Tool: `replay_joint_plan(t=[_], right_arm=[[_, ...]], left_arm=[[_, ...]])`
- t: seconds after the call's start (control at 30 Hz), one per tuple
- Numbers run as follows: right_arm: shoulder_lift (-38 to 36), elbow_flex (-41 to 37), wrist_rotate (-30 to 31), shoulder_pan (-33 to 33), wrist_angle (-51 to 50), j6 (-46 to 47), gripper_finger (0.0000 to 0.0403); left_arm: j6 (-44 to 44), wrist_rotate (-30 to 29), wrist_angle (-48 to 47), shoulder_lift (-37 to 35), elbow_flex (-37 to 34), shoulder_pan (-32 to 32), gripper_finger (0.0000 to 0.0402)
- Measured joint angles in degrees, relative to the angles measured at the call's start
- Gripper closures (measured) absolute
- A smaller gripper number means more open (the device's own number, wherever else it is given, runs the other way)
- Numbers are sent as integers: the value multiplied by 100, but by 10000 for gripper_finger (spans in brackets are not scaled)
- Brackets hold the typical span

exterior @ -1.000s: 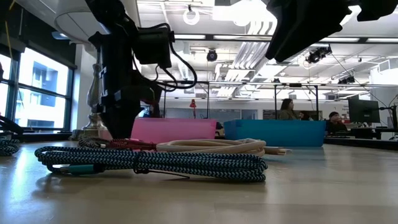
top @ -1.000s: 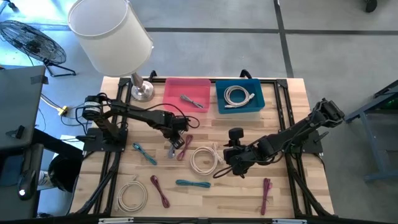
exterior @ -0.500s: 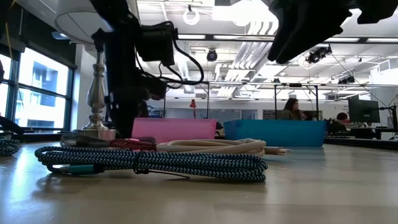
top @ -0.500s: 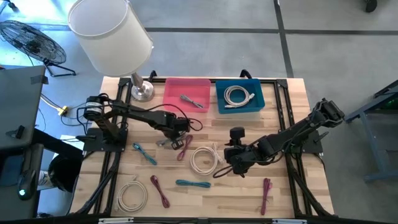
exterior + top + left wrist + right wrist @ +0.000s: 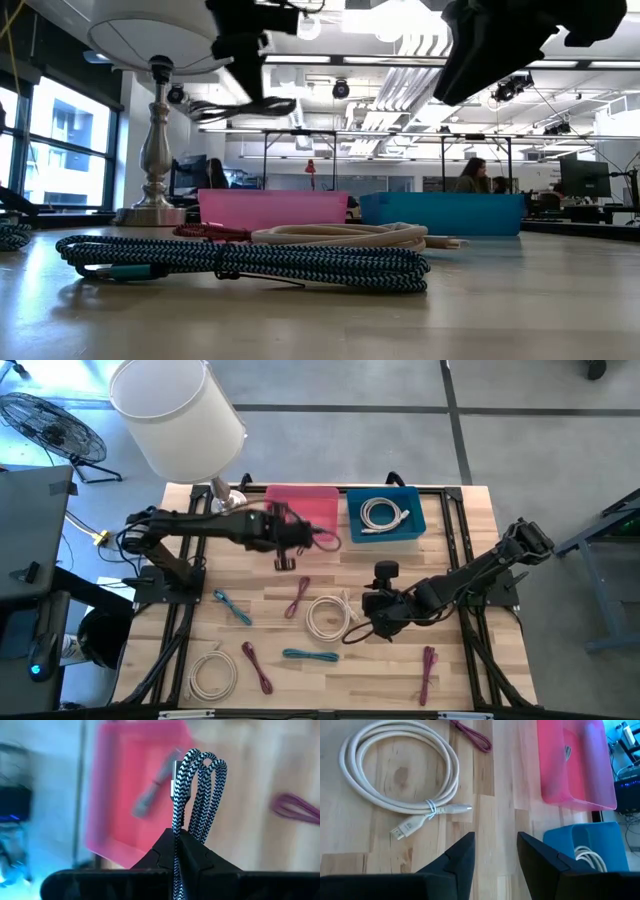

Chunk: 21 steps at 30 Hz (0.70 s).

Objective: Pick & Place USB Port
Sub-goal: Put the black and white charger cable into the red bin

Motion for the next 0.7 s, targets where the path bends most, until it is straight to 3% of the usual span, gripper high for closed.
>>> replay_joint_plan(t=[0.13, 0.37, 0.5, 0.7], right_arm=[[0, 0, 169, 0, -1, 126, 265], [0, 0, 340, -6, -6, 268, 265], [0, 0, 569, -8, -31, 317, 265], [0, 0, 692, -45, -66, 446, 265]], left_arm=[[750, 4, 108, 1, 105, 635, 400], [1686, 934, 745, 133, -213, 1802, 401], [2154, 1712, 1641, 241, -527, 2182, 401], [2482, 2216, 2234, 581, -673, 2402, 401]])
